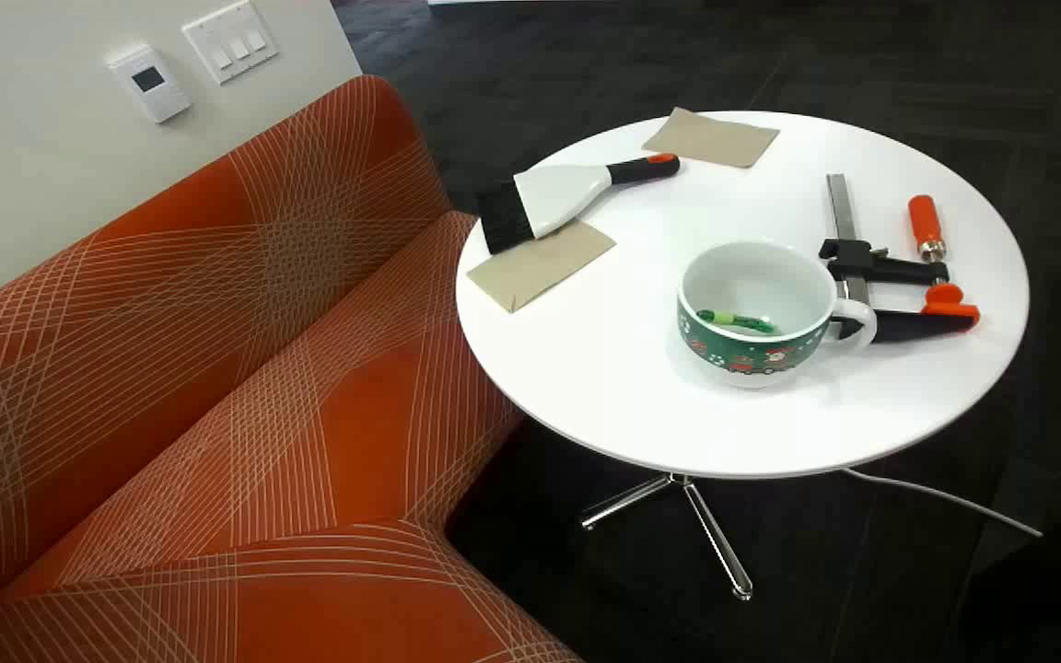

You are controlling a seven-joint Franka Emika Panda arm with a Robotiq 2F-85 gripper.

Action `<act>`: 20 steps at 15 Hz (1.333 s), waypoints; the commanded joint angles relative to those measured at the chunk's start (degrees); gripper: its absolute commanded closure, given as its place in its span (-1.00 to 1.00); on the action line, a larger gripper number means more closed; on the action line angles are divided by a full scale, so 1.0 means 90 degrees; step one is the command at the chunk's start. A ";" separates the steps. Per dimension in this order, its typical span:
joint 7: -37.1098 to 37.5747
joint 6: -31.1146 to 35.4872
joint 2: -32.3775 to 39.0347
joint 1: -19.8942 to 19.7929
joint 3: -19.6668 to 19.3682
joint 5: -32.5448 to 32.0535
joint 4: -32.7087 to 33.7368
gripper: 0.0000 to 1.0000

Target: Pick up the pen from the mug cup and put it on the table.

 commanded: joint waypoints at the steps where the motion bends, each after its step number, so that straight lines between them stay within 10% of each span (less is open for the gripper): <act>1: 0.0025 -0.0018 0.0010 0.0102 -0.0091 -0.0029 0.0017 -1.00; 20: -0.0614 0.0655 0.0328 0.0179 -0.0121 -0.0012 -0.0199 -1.00</act>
